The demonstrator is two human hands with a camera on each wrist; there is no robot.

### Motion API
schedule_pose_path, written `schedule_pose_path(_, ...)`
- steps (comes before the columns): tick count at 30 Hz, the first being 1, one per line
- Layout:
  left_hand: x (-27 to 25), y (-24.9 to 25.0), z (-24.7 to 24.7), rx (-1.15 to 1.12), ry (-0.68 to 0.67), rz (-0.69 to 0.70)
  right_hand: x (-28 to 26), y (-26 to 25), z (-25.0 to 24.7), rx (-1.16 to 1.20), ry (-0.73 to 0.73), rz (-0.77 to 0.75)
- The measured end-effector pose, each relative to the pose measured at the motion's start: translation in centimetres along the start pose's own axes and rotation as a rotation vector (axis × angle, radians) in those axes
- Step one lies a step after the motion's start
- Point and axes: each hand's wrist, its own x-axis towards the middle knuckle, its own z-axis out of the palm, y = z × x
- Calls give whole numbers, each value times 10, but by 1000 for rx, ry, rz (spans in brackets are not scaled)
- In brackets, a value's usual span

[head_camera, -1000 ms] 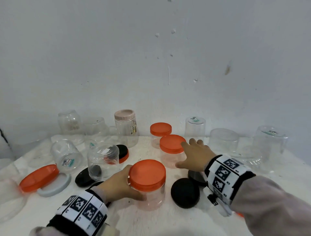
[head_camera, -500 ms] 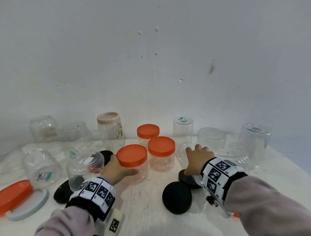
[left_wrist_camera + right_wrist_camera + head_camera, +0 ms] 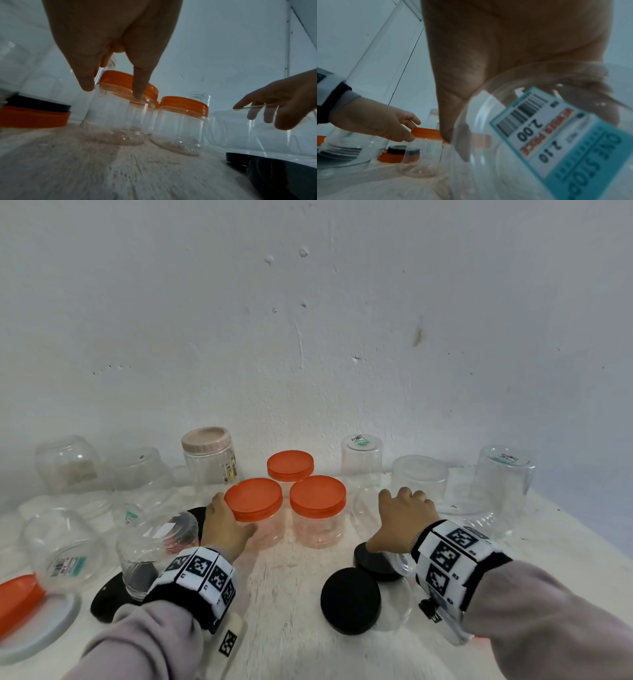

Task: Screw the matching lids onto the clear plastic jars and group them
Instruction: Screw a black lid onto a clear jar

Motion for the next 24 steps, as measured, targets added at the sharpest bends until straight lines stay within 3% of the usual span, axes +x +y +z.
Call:
schedule_pose_path(5, -24, 14, 5, 14, 43, 227, -5, 12, -5, 203, -6, -29)
schedule_pose_path(11, -69, 39, 30, 145, -270, 490, -16, 30, -6, 571, -18, -74)
schedule_pose_path(15, -89, 56, 47, 316, -585, 416, -19, 37, -4, 777, -33, -52)
schedule_pose_path(18, -100, 64, 57, 477, -743, 367, -21, 43, -2, 954, -46, -18)
schedule_pose_path(24, -110, 60, 60, 515, -687, 352, -28, 49, 4, 1213, -180, 24)
